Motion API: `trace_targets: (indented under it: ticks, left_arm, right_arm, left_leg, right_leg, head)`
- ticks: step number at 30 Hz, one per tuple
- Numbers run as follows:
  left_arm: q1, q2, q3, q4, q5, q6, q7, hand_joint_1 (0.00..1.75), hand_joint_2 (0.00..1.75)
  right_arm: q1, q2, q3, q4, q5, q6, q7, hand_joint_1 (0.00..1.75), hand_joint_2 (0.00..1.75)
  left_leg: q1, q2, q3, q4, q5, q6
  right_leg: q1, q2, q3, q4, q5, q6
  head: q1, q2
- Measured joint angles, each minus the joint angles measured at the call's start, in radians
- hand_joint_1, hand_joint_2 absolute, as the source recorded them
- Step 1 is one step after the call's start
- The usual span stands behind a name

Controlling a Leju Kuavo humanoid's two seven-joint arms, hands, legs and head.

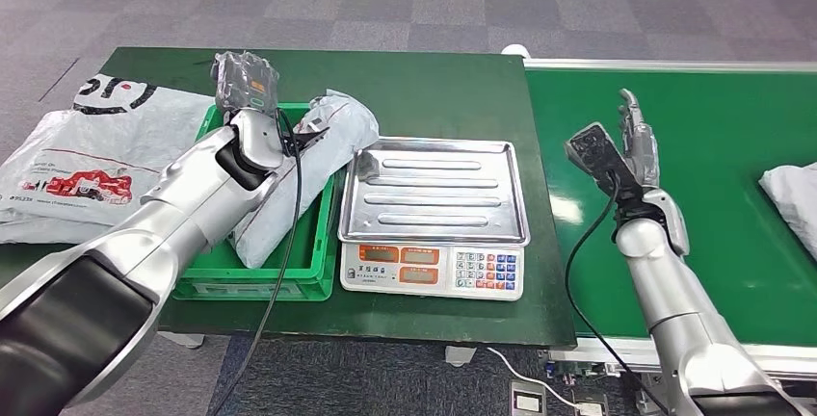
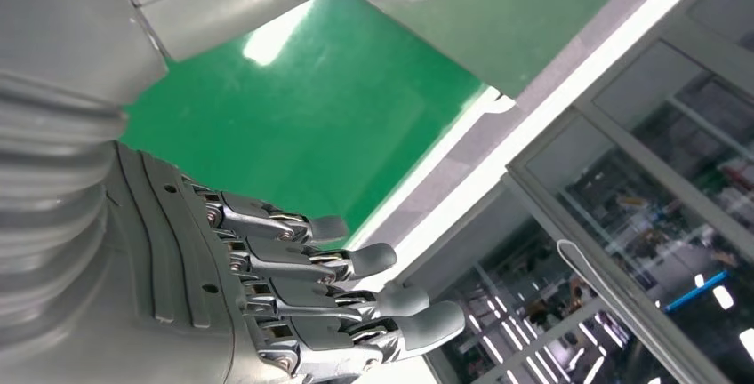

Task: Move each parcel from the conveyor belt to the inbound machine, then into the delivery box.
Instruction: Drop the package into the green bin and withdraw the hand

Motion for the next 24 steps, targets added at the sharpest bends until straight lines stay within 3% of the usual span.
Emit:
trace_targets:
  ticks: [9, 13, 15, 19, 21, 24]
  left_arm:
    - [-0.002, 0.013, 0.000, 0.013, 0.010, -0.043, 0.012, 0.00, 1.75]
    - [-0.002, 0.017, 0.007, 0.011, 0.039, 0.084, 0.008, 0.00, 1.75]
    - [0.001, 0.011, 0.039, 0.004, 0.125, 0.220, -0.050, 0.00, 1.75]
    - [0.026, -0.030, 0.179, -0.022, 0.387, 0.472, -0.293, 0.00, 1.75]
    - [0.047, -0.056, 0.250, -0.034, 0.468, 0.528, -0.382, 0.00, 1.75]
    - [0.073, -0.082, 0.330, -0.046, 0.502, 0.554, -0.423, 0.00, 1.75]
  right_arm:
    - [-0.007, -0.004, 0.027, 0.023, 0.002, 0.013, 0.025, 0.00, 1.75]
    - [-0.002, -0.011, 0.038, 0.025, 0.017, 0.012, 0.054, 0.00, 1.75]
    - [0.003, -0.014, 0.040, 0.025, 0.040, 0.005, 0.073, 0.00, 1.75]
    - [0.003, -0.018, 0.046, 0.028, 0.117, -0.028, 0.110, 0.00, 1.75]
    - [0.002, -0.018, 0.046, 0.034, 0.143, -0.042, 0.118, 0.00, 1.75]
    - [0.001, -0.018, 0.046, 0.044, 0.158, -0.048, 0.121, 0.00, 1.75]
  left_leg:
    - [0.000, 0.000, 0.000, 0.000, 0.000, 0.000]
    - [0.000, 0.000, 0.000, 0.000, 0.000, 0.000]
    - [0.000, 0.000, 0.000, 0.000, 0.000, 0.000]
    - [-0.001, 0.000, 0.000, 0.000, 0.000, 0.000]
    - [-0.001, 0.000, 0.000, 0.000, -0.001, 0.001]
    - [-0.001, 0.001, 0.000, 0.000, -0.001, 0.001]
  right_leg:
    - [0.000, 0.000, 0.000, 0.000, 0.000, 0.000]
    - [0.000, 0.000, 0.000, 0.000, 0.000, 0.000]
    - [0.000, 0.000, 0.000, 0.000, 0.000, 0.000]
    - [-0.001, 0.001, 0.000, 0.000, 0.000, 0.000]
    - [-0.001, 0.001, 0.000, 0.000, 0.000, 0.000]
    - [-0.001, 0.001, 0.000, 0.000, 0.000, 0.000]
  head:
    - [0.000, 0.000]
    - [0.000, 0.000]
    - [0.000, 0.000]
    - [0.000, 0.000]
    - [0.000, 0.000]
    - [0.000, 0.000]
